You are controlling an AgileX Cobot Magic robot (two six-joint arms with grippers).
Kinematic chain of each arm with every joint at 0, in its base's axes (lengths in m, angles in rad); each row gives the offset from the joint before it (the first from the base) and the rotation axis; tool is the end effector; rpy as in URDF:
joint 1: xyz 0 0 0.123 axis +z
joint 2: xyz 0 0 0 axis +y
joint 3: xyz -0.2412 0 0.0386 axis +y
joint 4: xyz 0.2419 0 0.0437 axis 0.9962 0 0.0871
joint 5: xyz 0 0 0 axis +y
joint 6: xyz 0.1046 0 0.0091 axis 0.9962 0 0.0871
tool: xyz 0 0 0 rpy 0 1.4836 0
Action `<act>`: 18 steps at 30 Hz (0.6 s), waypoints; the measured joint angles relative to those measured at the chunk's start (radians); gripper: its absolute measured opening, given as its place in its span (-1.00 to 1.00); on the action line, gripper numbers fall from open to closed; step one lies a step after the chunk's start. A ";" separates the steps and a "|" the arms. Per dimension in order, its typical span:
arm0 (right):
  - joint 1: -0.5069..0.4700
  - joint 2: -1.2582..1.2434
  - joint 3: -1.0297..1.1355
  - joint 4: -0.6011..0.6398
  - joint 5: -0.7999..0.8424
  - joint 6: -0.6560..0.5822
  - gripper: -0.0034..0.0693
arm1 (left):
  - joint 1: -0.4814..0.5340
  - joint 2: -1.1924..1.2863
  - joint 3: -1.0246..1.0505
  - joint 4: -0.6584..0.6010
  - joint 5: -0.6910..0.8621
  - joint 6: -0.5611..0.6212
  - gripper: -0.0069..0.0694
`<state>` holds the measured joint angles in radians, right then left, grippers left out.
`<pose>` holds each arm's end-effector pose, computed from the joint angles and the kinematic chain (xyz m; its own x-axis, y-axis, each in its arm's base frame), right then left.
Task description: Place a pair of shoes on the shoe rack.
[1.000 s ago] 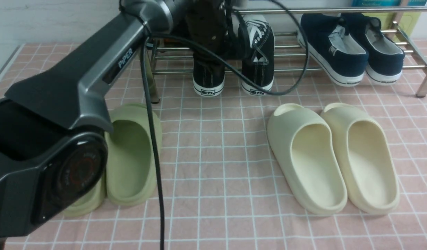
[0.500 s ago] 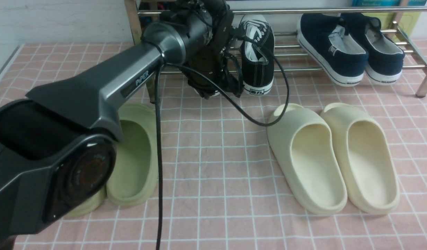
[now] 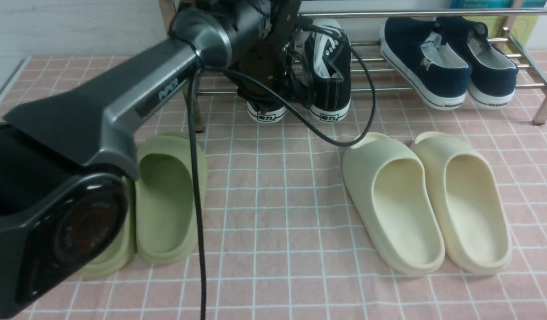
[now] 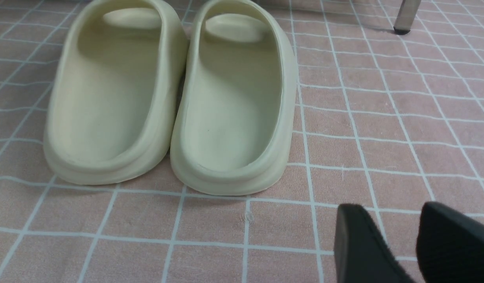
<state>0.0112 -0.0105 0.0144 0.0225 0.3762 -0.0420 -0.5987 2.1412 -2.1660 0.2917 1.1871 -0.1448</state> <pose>0.1010 0.0020 0.1715 -0.2882 -0.0243 -0.9573 -0.0252 0.9995 -0.0178 0.3899 -0.2321 0.2666 -0.7345 0.4628 -0.4963 0.4115 0.8853 0.2164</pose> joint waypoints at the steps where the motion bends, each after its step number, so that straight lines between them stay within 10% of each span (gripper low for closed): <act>1: 0.000 0.000 0.000 0.000 0.000 0.000 -0.25 | -0.006 -0.038 0.000 0.000 0.025 0.021 -0.68; 12: 0.000 0.000 0.000 0.000 0.000 0.000 -0.25 | -0.017 -0.574 0.070 -0.022 0.047 0.076 -0.65; 18: 0.000 0.000 0.000 0.000 0.000 0.000 -0.25 | -0.017 -0.981 0.551 -0.012 -0.066 0.059 -0.64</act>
<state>0.0112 -0.0105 0.0144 0.0225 0.3762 -0.0420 -0.6155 1.1606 -1.6154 0.2798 1.1214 -0.0861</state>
